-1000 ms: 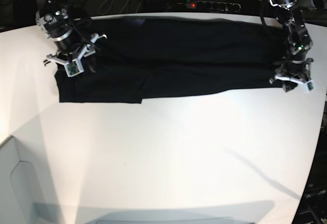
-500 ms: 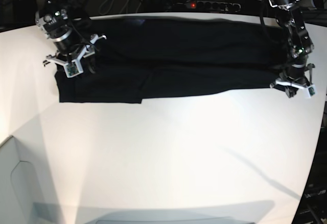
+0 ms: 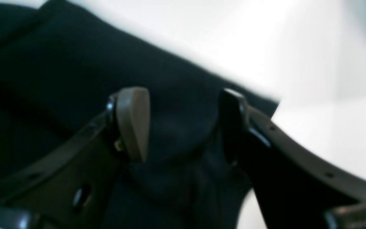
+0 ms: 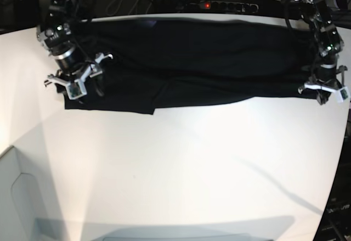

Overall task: Fold the T-shirt properly
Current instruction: 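Regrasp the folded strip's ends with both grippers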

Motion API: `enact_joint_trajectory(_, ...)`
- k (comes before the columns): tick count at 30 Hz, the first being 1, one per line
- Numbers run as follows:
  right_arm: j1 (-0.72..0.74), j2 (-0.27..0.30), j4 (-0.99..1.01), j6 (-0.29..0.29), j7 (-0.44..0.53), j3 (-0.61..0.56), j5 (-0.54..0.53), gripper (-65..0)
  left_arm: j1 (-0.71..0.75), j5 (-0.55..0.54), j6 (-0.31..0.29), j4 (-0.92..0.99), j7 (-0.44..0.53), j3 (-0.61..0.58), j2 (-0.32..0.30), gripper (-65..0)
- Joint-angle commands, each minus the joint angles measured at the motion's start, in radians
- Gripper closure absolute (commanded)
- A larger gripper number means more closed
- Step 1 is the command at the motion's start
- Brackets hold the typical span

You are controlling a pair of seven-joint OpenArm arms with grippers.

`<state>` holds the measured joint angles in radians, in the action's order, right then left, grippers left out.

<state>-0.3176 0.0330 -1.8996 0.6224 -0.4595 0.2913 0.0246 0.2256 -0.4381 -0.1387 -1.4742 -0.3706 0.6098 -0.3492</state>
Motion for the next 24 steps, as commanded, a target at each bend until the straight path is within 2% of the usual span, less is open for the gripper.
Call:
enact_joint_trajectory(1,0.011,0.006,0.007,-0.008,0.015,0.003,-0.005,-35.4,-0.007,-0.003,0.000,-0.015,0.025,0.006,-0.020,0.0)
enact_joint_trajectory(6,0.088,0.025,0.120,-0.008,0.015,0.009,-0.004,-35.4,-0.005,-0.003,0.000,-0.010,0.025,0.006,-0.020,0.0)
enact_joint_trajectory(10,0.133,0.025,0.203,-0.008,0.015,0.061,-0.004,-35.4,-0.005,0.002,0.000,-0.010,0.025,0.006,-0.020,0.0)
enact_joint_trajectory(20,0.108,0.025,0.254,-0.008,0.017,0.055,-0.005,-34.4,0.008,0.000,0.000,-0.012,0.025,0.006,-0.020,0.0)
enact_joint_trajectory(22,0.105,0.023,0.248,-0.008,0.018,0.053,-0.005,-30.2,0.008,0.000,0.000,-0.018,0.025,0.006,-0.020,0.0)
enact_joint_trajectory(24,0.105,0.023,0.242,-0.008,0.017,0.059,-0.005,-21.7,0.008,-0.001,0.000,-0.021,0.025,0.006,-0.020,0.0)
